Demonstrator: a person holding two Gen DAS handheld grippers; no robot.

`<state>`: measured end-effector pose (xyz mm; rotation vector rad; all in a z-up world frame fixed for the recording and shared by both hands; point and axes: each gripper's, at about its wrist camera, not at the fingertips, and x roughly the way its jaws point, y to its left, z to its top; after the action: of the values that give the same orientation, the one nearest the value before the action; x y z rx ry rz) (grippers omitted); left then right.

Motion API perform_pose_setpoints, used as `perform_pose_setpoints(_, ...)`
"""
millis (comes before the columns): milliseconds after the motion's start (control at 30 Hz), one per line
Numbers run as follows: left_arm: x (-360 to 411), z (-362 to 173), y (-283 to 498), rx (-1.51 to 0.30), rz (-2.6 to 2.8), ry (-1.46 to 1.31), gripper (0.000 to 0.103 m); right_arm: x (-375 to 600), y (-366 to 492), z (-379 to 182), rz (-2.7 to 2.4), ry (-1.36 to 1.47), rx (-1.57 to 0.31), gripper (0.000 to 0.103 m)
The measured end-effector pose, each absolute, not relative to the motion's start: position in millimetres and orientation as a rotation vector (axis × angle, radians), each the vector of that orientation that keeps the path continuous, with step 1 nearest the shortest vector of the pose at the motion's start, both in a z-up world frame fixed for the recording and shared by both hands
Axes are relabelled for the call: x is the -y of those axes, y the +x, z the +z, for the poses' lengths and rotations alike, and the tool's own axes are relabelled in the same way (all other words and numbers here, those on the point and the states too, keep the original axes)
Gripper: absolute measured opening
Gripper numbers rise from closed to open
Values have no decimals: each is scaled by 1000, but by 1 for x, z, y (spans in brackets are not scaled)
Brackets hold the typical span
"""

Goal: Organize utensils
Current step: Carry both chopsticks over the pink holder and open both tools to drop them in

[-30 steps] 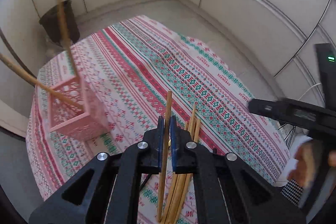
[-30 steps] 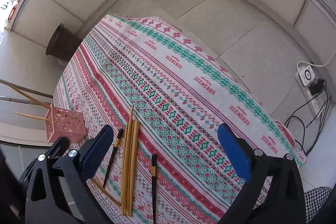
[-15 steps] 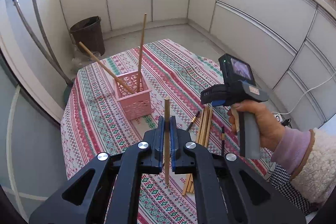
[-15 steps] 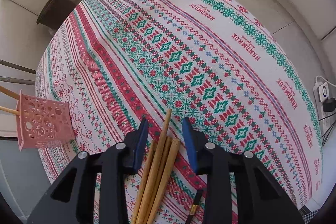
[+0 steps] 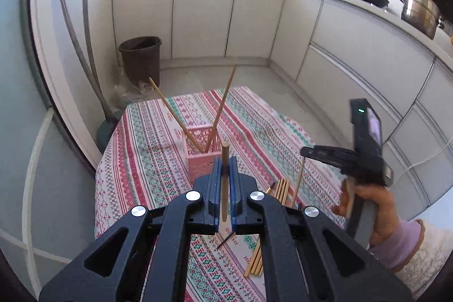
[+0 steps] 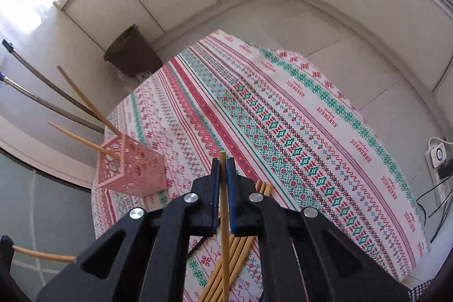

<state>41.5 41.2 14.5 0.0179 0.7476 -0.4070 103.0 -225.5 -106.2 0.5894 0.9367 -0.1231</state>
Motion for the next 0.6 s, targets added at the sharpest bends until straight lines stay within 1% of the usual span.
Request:
perform_pose_setpoints(367, -48, 52, 43, -655, -353, -70, 4, 238, 53, 9, -41, 549, -653, 5)
perform_pose_setpoints(600, -51, 78, 66, -586, -287, -128, 4, 250, 50, 59, -4, 581, -511, 5)
